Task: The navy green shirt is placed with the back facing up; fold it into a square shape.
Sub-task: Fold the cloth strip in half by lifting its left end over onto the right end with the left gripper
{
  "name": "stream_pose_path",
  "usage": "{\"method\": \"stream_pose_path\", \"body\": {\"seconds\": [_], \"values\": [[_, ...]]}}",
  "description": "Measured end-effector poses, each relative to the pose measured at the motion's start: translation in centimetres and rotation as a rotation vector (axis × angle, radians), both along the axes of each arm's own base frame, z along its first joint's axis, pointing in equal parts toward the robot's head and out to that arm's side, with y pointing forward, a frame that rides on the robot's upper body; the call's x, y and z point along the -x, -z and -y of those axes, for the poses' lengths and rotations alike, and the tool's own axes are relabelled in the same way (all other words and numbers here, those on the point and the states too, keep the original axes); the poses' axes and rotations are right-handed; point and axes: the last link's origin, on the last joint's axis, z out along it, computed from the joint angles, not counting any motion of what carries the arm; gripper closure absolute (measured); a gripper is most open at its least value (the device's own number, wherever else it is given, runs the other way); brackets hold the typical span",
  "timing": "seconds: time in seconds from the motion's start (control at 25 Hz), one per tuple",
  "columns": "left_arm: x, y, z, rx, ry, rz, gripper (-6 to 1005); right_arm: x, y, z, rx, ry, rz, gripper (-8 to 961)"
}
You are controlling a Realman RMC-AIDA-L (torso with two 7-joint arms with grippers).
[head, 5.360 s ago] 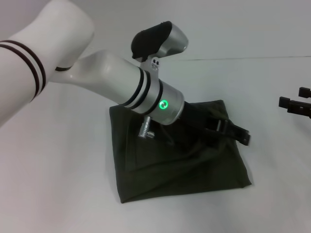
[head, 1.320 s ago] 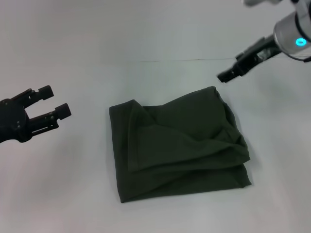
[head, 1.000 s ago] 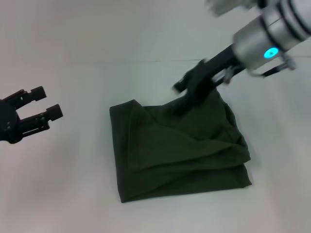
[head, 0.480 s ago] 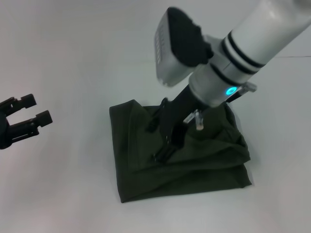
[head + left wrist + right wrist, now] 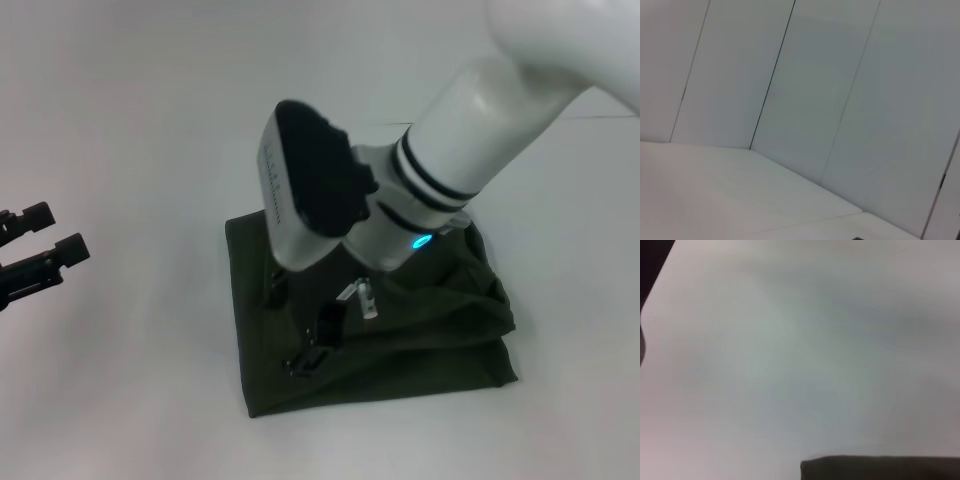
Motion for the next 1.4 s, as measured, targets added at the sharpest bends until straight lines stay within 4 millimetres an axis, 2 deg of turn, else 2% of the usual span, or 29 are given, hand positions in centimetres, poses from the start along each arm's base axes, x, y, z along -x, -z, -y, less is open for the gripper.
{"method": "stream_pose_path", "body": {"seconds": [0.28,0.6,0.84,1.04,1.16,1.4], "values": [[0.2,0.1,0.3,0.000,-0.007,0.002,111,-0.2,1.7,0.3,-0.027,-0.064,0.021,205],[0.2,0.2,0.4,0.000,-0.011,0.006,111,-0.5,2.4,-0.1,-0.070,-0.083,0.019,220],[0.2,0.3,0.3,-0.001,-0.009,0.008,112,-0.7,2.4,-0.2,-0.080,-0.084,0.016,383],[0.1,0.2,0.3,-0.004,-0.007,0.009,112,-0.8,2.2,-0.4,-0.090,-0.072,0.013,610],[0.0,0.2,0.2,-0.004,-0.002,0.009,112,-0.6,1.7,-0.7,-0.099,-0.030,-0.012,847],[-0.4,0.2,-0.1,0.002,0.017,0.011,111,-0.3,-0.6,-2.2,-0.144,0.114,-0.127,885]]}}
